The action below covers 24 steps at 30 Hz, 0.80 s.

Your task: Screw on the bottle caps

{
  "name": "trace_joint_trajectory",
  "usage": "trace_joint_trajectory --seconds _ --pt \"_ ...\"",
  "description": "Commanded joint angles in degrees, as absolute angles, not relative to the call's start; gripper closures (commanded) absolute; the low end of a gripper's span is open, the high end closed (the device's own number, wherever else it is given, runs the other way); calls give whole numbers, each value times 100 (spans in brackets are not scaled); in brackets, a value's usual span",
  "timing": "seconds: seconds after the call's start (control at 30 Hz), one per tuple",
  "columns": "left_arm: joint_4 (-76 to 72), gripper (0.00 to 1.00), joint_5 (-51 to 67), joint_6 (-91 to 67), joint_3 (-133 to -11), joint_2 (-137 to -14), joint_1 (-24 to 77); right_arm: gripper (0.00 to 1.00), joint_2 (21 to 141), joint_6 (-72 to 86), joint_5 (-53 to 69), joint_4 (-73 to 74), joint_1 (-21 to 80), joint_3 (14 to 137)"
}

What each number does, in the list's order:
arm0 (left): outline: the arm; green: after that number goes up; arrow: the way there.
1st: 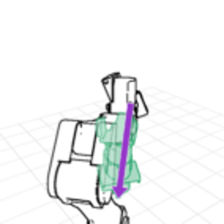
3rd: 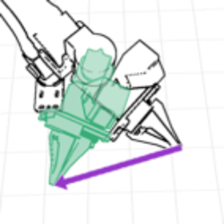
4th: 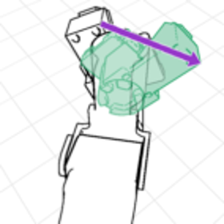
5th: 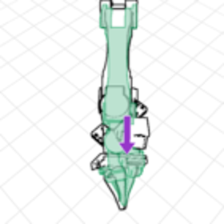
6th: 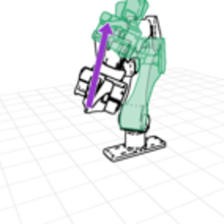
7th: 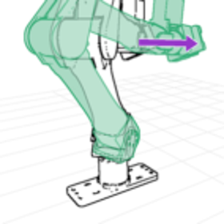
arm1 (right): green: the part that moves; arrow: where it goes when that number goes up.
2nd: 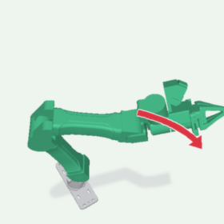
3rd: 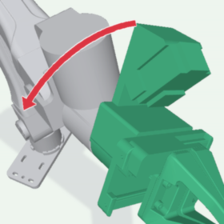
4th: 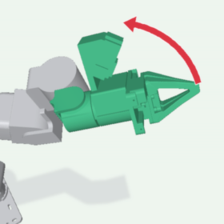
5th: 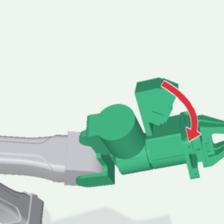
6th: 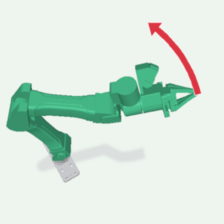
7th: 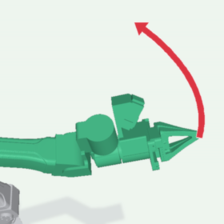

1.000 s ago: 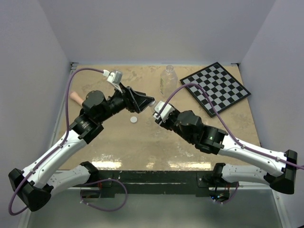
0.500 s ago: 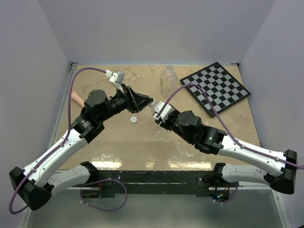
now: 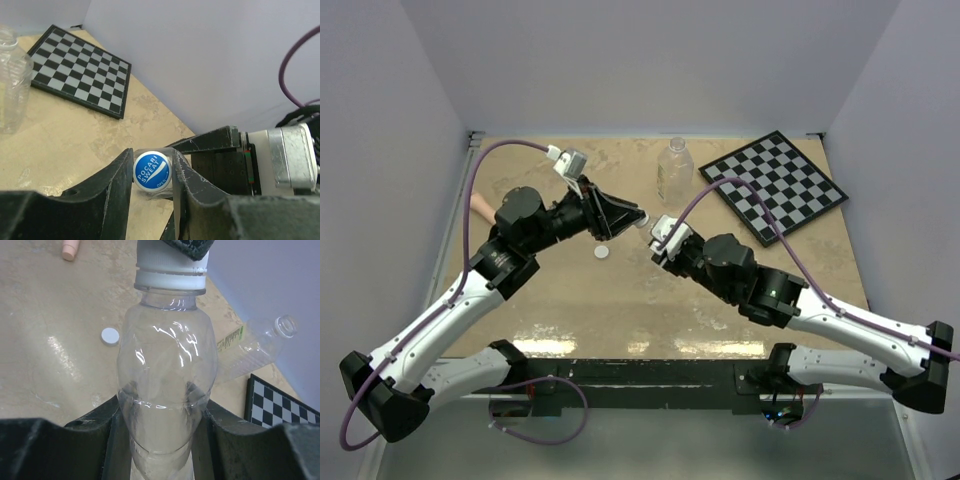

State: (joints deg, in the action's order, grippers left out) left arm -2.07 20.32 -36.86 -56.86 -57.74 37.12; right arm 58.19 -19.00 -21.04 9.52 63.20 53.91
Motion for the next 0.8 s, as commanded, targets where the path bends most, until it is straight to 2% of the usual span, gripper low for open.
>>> trace_joint_trajectory --seconds 0.0,0.17,0.37,0.5,0.6,0.67,0.73,0.77 --pt "-378 91 3153 -2867 -5985 -5879 3744 100 5327 -1881 -1135 431 6337 5441" --pt "-518 99 4155 -1629 -5959 -5880 3744 100 5001 -1925 -108 501 6311 5510" --pt "-335 100 6167 515 -5889 -5871 3735 100 5018 -2056 904 808 6293 5756" --pt "1181 100 7143 2761 -6134 -5959 3735 100 5054 -2144 1379 879 6293 5792" --pt "2912 100 7409 4504 -6651 -6195 3735 100 5054 -2153 1616 897 6293 5792" --pt "3583 100 7392 5070 -6986 -6380 3727 100 5062 -2153 1661 896 6293 5775" --pt "3621 94 7287 4975 -7101 -6469 3727 100 5071 -2153 1582 923 6293 5766" --pt "3517 86 7251 4827 -7093 -6451 3727 100 5063 -2153 1504 923 6293 5757"
